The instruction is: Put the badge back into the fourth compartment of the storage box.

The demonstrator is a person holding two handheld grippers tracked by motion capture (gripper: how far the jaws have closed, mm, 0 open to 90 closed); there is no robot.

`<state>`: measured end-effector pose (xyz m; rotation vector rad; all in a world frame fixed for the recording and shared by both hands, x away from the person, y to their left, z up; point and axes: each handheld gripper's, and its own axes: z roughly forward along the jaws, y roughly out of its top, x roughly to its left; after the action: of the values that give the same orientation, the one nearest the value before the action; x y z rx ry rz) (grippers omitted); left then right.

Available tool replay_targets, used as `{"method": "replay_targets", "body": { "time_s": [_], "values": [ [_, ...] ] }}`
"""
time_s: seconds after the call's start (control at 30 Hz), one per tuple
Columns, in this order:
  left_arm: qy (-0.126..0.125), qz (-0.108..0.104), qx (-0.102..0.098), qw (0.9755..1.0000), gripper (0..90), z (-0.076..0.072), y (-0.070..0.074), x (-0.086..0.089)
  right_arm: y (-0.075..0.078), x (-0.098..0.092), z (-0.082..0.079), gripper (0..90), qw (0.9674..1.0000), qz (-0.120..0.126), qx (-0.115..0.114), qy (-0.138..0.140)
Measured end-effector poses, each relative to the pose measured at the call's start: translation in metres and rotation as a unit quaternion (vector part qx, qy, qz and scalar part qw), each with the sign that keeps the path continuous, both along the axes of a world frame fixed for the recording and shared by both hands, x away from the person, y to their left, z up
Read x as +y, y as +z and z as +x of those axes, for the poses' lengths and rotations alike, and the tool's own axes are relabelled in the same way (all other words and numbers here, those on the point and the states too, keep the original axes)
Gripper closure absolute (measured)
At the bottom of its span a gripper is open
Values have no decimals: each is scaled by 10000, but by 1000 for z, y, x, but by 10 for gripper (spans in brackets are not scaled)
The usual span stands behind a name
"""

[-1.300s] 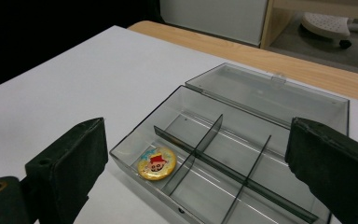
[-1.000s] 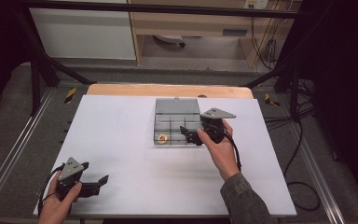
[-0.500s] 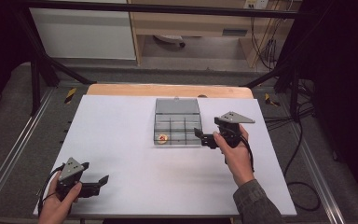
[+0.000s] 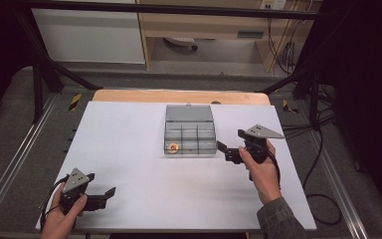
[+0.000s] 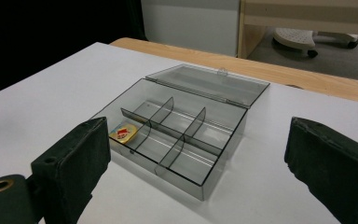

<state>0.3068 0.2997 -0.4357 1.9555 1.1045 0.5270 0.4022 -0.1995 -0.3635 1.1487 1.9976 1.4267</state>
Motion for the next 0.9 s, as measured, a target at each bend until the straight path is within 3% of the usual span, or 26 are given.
{"method": "replay_targets", "body": {
  "time_s": [0.43, 0.9],
  "values": [
    [23, -24, -12, 10000, 75, 0, 0, 0, -12, -27, -18, 71, 9998, 81, 20, -187],
    [36, -110, -42, 9999, 75, -1, 1, 0, -42, -62, -35, 59, 9985, -71, 69, -546]
  ]
}}
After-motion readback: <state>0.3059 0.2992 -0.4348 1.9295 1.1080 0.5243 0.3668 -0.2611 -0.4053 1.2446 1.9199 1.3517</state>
